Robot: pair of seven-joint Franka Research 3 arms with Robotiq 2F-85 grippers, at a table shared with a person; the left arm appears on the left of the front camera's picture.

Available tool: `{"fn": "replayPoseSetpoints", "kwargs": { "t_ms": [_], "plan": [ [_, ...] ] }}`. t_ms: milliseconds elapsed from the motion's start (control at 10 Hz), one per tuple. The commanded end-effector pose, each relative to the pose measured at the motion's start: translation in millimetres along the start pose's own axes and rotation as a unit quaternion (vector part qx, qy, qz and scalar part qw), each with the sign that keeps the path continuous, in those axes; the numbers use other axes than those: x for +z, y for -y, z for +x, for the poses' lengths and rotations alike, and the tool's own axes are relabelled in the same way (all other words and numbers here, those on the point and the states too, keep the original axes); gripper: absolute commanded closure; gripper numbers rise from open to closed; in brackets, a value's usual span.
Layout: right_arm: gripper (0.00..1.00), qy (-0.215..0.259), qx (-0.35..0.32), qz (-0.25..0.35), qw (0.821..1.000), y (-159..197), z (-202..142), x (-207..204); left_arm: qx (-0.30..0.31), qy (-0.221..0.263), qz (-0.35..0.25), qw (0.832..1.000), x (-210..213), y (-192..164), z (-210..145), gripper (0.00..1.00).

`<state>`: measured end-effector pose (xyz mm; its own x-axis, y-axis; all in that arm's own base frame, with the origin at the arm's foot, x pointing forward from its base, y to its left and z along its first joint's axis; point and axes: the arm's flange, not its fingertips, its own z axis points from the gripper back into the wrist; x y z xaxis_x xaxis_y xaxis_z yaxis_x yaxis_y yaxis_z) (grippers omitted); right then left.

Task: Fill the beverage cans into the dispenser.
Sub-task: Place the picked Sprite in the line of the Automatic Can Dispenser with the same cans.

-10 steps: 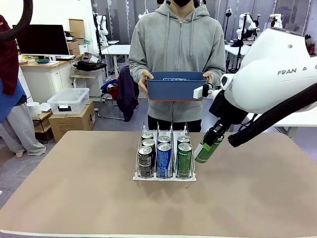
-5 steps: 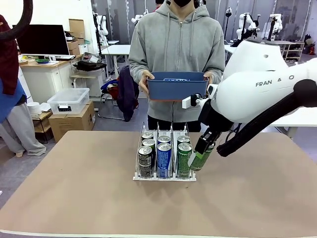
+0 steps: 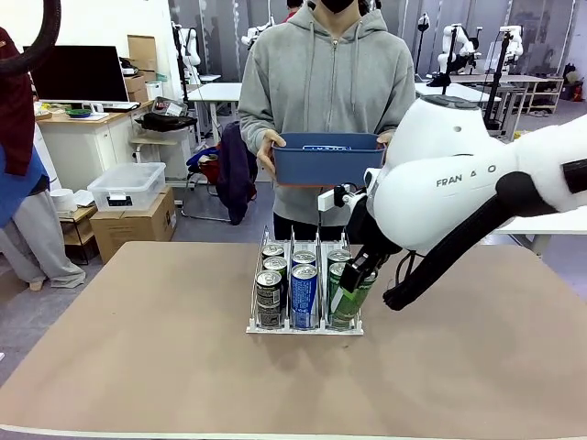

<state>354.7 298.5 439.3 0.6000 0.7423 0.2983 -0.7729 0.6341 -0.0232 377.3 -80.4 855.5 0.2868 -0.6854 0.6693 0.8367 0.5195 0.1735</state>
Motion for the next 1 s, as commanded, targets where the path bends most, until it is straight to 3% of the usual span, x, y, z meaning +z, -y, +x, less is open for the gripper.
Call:
{"fn": "replayPoseSetpoints", "kwargs": {
  "t_ms": [0,900],
  "plan": [
    [0.42,0.011,-0.013,-0.036,0.999,2,16,-7,0.0,0.001,0.003,1.0,1,0,-3,0.0],
    [0.42,0.022,-0.02,-0.079,0.996,33,45,-43,0.0,0.001,0.003,1.0,1,0,-3,0.0]
  ]
}}
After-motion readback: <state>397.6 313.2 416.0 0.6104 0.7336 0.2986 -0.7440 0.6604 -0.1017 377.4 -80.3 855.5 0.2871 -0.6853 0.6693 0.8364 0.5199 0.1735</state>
